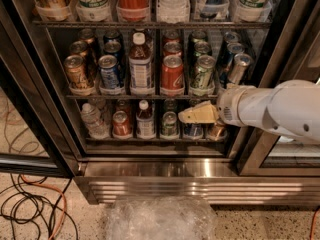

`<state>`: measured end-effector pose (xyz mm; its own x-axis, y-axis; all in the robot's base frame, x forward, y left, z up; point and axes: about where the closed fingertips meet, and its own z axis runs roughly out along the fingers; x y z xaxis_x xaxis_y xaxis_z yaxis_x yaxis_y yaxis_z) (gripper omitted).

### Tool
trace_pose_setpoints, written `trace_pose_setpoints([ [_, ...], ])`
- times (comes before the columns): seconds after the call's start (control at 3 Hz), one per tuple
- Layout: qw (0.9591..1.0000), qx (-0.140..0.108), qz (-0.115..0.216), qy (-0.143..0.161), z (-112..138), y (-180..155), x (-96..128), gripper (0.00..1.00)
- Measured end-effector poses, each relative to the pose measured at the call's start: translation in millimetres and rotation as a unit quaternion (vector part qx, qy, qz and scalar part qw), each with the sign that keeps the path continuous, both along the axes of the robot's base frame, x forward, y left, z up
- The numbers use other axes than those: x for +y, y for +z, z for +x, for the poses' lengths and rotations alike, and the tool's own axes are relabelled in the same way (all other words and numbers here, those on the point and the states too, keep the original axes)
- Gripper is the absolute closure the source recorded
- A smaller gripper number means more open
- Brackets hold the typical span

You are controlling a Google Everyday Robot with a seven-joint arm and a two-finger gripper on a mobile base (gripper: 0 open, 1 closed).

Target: Pick green can from middle shelf of fridge

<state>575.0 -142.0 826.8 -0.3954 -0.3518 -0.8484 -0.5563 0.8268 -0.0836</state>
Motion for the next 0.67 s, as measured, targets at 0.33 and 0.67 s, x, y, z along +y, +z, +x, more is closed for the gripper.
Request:
trace_pose_setpoints([
  [0.33,0.9994,-0.03,-0.01,-0.016,25.5,2.0,-0.9,0.0],
  [0.67,0.9994,-0.03,-0.01,-0.016,25.5,2.0,-0.9,0.0],
])
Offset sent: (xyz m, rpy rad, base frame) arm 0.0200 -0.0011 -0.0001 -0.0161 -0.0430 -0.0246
